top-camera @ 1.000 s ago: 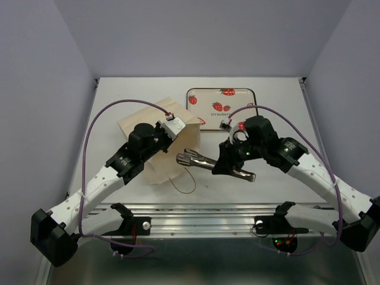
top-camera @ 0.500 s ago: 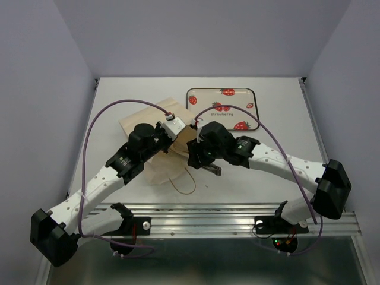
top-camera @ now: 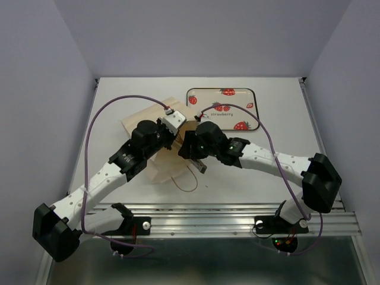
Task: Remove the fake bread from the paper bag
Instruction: Take out the fake bread from the paper bag.
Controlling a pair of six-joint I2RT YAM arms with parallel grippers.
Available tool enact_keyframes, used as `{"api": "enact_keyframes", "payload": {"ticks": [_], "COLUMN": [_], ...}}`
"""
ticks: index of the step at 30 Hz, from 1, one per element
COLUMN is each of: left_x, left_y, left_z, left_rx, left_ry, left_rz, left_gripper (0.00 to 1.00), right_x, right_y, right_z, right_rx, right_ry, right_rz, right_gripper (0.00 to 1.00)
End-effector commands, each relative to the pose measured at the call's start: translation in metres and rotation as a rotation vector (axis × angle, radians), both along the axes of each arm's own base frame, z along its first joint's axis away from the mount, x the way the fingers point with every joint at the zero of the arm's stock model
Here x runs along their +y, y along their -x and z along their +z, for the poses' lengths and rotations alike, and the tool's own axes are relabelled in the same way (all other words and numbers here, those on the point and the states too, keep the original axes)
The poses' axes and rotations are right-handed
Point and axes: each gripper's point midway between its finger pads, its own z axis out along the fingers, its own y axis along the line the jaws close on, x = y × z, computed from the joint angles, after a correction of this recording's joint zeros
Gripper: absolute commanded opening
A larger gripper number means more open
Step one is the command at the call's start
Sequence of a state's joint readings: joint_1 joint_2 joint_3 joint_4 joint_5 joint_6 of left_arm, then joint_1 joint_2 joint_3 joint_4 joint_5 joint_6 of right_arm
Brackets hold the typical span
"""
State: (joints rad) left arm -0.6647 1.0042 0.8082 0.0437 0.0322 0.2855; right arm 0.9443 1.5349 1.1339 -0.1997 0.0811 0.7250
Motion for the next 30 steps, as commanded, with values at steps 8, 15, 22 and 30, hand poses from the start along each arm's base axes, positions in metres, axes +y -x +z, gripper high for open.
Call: {"api": "enact_keyframes", "payload": {"ticks": [8, 15, 22, 30], "left_x": [-0.018, -0.021, -0.024, -0.027], "left_y": [-0.012, -0.012, -0.012, -0.011], "left_z": [0.039, 0.037, 0.036, 0.033], "left_rx": [-0.028, -0.018, -0.01, 0.002], "left_ry": [0.131, 0.134, 0.136, 0.139], "left_rz": [0.024, 0.021, 0.019, 0.013], "left_gripper": [0.0, 0.0, 0.0, 0.0], "right_x": [0.032, 0.035, 0.045, 0.059], "right_y": [-0.003, -0.01, -0.01, -0.012], "right_z": [-0.002, -0.013, -0.03, -0.041], "right_rx": [0.119, 0.169, 0.234, 0.255], "right_ry": [-0.198, -0.254, -0.294, -0.321], "right_rz": [-0.086, -0.173, -0.194, -0.17], "right_gripper": [0.56, 0.57, 0.59, 0.6]}}
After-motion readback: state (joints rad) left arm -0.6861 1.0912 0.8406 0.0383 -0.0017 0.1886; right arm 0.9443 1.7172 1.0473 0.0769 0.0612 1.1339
